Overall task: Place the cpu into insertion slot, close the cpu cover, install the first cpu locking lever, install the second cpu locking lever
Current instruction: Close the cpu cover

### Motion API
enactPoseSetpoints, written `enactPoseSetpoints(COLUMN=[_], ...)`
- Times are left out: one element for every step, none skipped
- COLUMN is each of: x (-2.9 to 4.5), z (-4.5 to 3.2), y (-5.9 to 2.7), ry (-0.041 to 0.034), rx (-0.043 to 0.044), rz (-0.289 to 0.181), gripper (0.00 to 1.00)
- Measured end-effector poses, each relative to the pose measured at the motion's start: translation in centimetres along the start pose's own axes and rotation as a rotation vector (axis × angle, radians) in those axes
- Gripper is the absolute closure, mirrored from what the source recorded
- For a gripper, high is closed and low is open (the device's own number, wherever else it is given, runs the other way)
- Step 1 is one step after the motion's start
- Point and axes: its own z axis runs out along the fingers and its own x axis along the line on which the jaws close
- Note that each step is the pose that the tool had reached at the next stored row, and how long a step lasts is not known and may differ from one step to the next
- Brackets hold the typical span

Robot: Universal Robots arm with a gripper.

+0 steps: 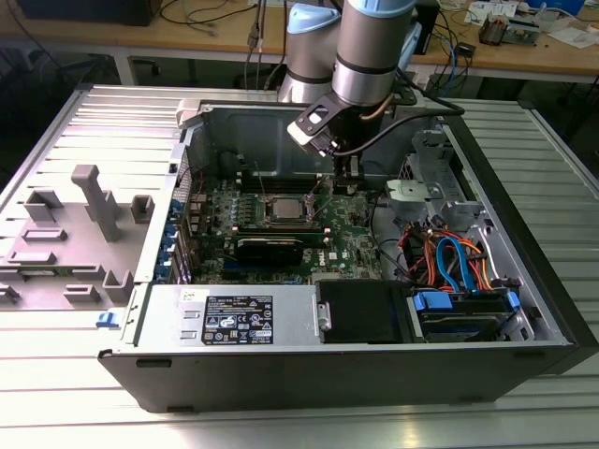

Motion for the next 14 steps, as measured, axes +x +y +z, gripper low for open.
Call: enactPoseSetpoints(x=[0.0,0.0,0.0,0.0,0.01,0.01,0.01,0.01,0.01,0.01,0.01,0.01,0.01,0.01], z=[0.0,0.0,0.0,0.0,0.0,0.0,0.0,0.0,0.0,0.0,0.0,0.0,0.0,0.0], y=[-0.04,-0.07,-0.12,-0.19,-0.23,-0.31,-0.35,-0.38,-0.4,-0.4,-0.42,-0.46,-0.47,-0.48], ry=[0.0,0.0,0.0,0.0,0.0,0.0001,0.0,0.0,0.0001,0.0,0.0,0.0,0.0,0.0], rx=[0.0,-0.0001,0.0,-0.0001,0.0,-0.0001,0.0,0.0,0.0,0.0,0.0,0.0,0.0,0.0], rz=[0.0,0.0,0.0,0.0,0.0,0.0,0.0,0.0,0.0,0.0,0.0,0.0,0.0,0.0], gripper=[0.89,0.89,0.89,0.89,0.89,0.89,0.89,0.89,0.89,0.89,0.89,0.89,0.89,0.89])
